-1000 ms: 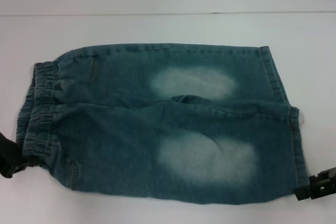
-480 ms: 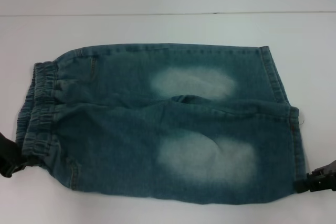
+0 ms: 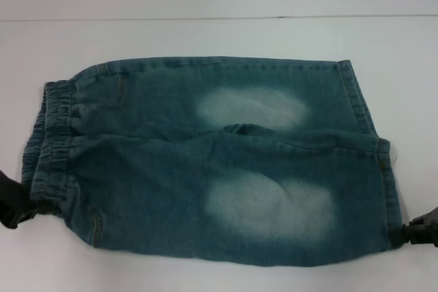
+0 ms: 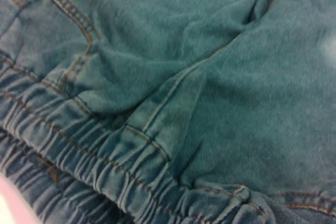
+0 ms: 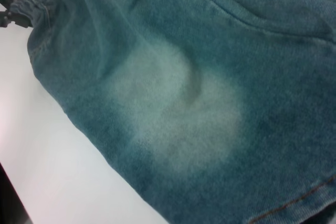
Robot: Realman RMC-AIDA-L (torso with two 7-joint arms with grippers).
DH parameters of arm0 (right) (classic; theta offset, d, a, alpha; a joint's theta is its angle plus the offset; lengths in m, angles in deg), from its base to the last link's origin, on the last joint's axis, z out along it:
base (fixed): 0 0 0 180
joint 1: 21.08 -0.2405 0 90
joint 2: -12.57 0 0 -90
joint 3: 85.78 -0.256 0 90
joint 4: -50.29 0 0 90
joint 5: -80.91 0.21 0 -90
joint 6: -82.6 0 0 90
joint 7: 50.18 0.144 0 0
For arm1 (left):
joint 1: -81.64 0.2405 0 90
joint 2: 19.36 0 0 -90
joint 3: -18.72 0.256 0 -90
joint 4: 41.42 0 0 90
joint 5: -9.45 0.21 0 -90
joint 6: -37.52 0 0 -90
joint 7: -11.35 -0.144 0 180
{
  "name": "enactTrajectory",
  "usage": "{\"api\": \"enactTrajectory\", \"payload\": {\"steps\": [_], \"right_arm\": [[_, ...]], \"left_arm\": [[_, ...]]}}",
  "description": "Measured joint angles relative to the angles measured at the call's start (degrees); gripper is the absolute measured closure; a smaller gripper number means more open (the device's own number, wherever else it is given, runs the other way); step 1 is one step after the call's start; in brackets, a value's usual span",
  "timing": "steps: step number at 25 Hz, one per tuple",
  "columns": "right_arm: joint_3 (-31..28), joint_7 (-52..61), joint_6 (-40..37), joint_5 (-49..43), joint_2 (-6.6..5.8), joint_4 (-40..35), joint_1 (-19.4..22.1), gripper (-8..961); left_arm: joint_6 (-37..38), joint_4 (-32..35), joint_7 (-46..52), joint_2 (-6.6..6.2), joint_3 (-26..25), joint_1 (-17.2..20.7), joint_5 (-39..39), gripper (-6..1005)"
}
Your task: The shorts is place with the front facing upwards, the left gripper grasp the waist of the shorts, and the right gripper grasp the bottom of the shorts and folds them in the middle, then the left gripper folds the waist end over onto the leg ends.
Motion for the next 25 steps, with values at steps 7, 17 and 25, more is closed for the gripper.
{"api": "enactTrajectory", "payload": {"steps": [7, 17, 25], "right_arm": [[-3.73, -4.37, -0.38, 5.28, -1.91, -0.2, 0.5, 932], [-5.8, -9.9, 9.9, 18.46, -2.84, -0.21, -0.15, 931], [-5.46, -14.22, 22.94, 22.96, -0.58, -0.17, -3.21, 932]], "left_arm": [[1.84, -0.23, 0.23, -0.48, -4.6, -1.26, -4.7, 951], [-4.29, -2.07, 2.73, 0.0, -4.81, -3.96, -15.32, 951], [-19.3, -8.67, 2.02, 0.21, -4.34, -6.45, -23.26, 951]]}}
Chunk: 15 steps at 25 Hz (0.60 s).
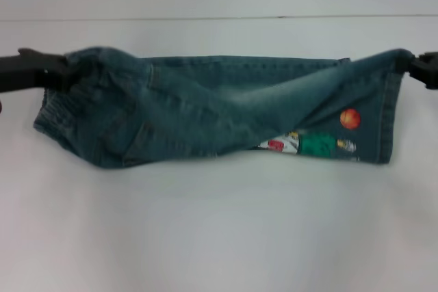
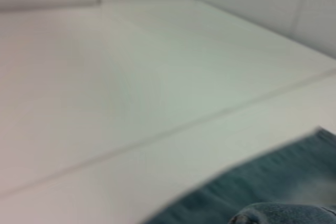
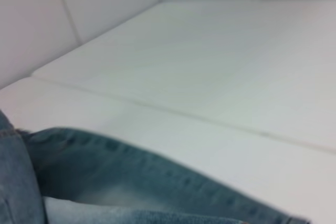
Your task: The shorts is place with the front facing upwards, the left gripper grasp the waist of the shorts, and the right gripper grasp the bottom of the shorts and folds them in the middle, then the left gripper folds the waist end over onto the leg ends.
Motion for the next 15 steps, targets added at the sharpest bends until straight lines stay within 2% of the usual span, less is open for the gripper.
{"api": "enactTrajectory", "payload": {"steps": [6, 11, 15], "right_arm": [[0.24, -2.46, 10.58, 1.25, 2.42, 1.03, -1.0, 931], [3.05, -2.19, 17.31, 1.35, 2.76, 3.55, -1.47, 931], [5.17, -2.2, 19.91, 1.35, 2.85, 5.59, -1.61, 931]], "left_arm": [[-11.76, -1.5, -0.37, 1.7, 0.54, -0.02, -1.68, 951], [-17.57, -3.7, -0.17, 1.9, 0.58, 0.08, -1.64, 950], [-19.04, -4.63, -0.22, 1.97, 0.6, 0.4, -1.43, 950]]}}
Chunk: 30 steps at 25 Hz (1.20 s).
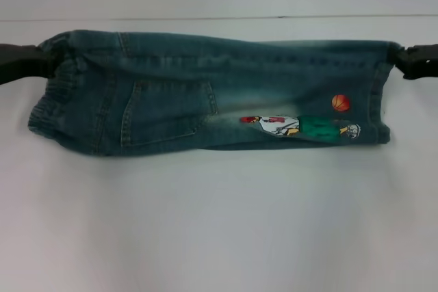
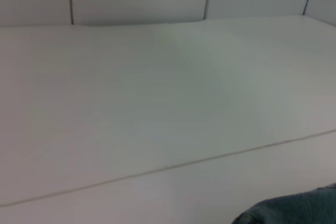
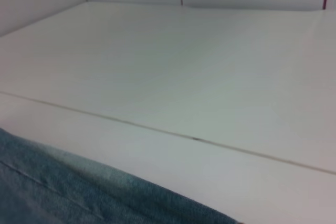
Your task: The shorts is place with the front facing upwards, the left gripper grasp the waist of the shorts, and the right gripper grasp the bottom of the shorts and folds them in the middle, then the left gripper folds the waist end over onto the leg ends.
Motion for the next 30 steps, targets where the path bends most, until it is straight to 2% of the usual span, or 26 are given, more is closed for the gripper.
{"api": "enactTrajectory", "payload": {"steps": [6, 13, 25, 30], "right_arm": [[1.18, -4.25, 3.69, 1.31, 0.26, 3.92, -0.83, 932], [1.98, -6.94, 7.19, 4.12, 0.33, 7.06, -2.07, 931], [2.34, -7.75, 10.47, 7.13, 0.34, 8.18, -2.93, 932], [2.37, -9.86, 10.59, 8.06, 0.28, 9.44, -3.16, 887]], "left_arm": [[-1.25, -0.83, -1.46, 0.62, 2.06, 0.29, -0.58, 950], [-4.68, -3.55, -1.6, 0.65, 5.11, -0.22, -1.36, 950], [-7.46, -3.6, -1.55, 0.54, 5.71, -0.52, -2.68, 950], [-7.52, -3.6, -1.58, 0.65, 6.38, -0.79, -2.79, 951]]}}
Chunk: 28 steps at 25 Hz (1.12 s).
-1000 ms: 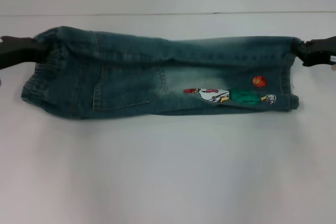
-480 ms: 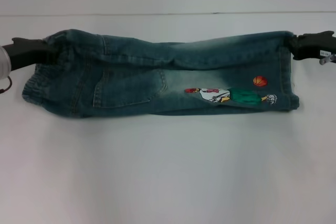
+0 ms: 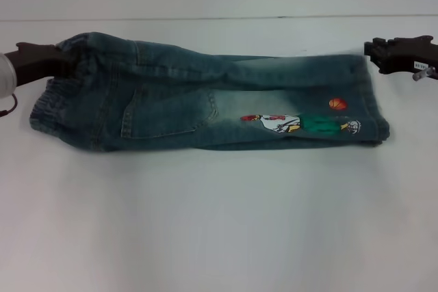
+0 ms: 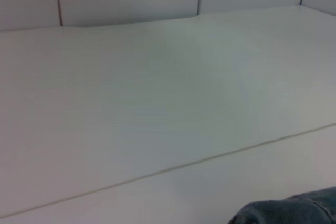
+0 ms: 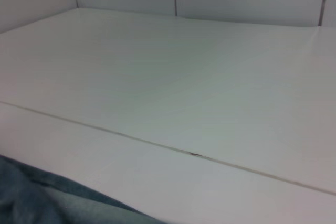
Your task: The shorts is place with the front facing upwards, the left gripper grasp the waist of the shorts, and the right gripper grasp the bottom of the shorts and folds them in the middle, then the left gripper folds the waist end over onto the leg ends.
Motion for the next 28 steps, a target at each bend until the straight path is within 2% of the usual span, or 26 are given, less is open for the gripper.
{"api": "enactTrajectory", "payload": {"steps": [6, 11, 14, 20, 25, 28], "right_arm": [[1.35, 0.84, 0.2, -0.37, -0.2, 0.43, 0.55, 832], [1.17, 1.1, -0.47, -0.13, -0.29, -0.23, 2.65, 634], [0.94, 1.14, -1.32, -0.06, -0.23, -0.65, 3.75, 397], [0.86, 1.16, -2.79, 0.06, 0.0, -0.83, 5.01, 149], [0.85, 1.17, -2.87, 0.11, -0.04, -0.64, 5.15, 2], [0.81, 1.2, -2.87, 0.2, -0.04, -0.84, 5.22, 2]], "left_arm": [[-0.51, -0.4, 0.13, 0.01, 1.0, -0.27, 0.0, 951], [-0.76, -0.62, 0.09, 0.01, 1.24, -0.42, 0.0, 951], [-0.96, -0.62, 0.08, -0.08, 2.29, -0.59, 0.08, 948], [-2.4, -1.09, 0.0, -0.54, 6.15, -0.87, 0.58, 943], [-4.63, -4.14, 0.01, -1.86, 8.96, -2.48, 2.24, 938], [-7.36, -6.8, 0.45, -2.08, 9.31, -4.2, 5.86, 936]]}}
